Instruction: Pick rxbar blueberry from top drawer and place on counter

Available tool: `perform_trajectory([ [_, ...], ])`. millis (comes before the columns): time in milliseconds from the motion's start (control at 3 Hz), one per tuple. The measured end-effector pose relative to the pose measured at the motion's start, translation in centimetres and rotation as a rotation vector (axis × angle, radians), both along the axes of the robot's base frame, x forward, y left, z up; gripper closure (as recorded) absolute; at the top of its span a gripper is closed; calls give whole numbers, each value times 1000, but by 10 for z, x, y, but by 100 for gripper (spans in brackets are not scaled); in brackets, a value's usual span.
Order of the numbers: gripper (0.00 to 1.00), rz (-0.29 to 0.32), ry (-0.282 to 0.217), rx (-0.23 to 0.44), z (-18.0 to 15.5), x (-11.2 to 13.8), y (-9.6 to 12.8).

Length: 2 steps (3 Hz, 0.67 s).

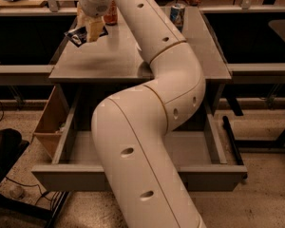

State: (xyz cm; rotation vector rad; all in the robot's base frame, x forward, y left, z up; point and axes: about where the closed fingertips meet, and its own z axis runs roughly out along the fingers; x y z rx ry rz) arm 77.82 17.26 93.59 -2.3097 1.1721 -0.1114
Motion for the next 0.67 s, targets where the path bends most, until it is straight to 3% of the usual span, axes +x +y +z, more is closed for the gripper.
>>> perform_trajectory([
  [333,7,0,0,0,0,0,0],
  [667,0,0,0,0,0,0,0],
])
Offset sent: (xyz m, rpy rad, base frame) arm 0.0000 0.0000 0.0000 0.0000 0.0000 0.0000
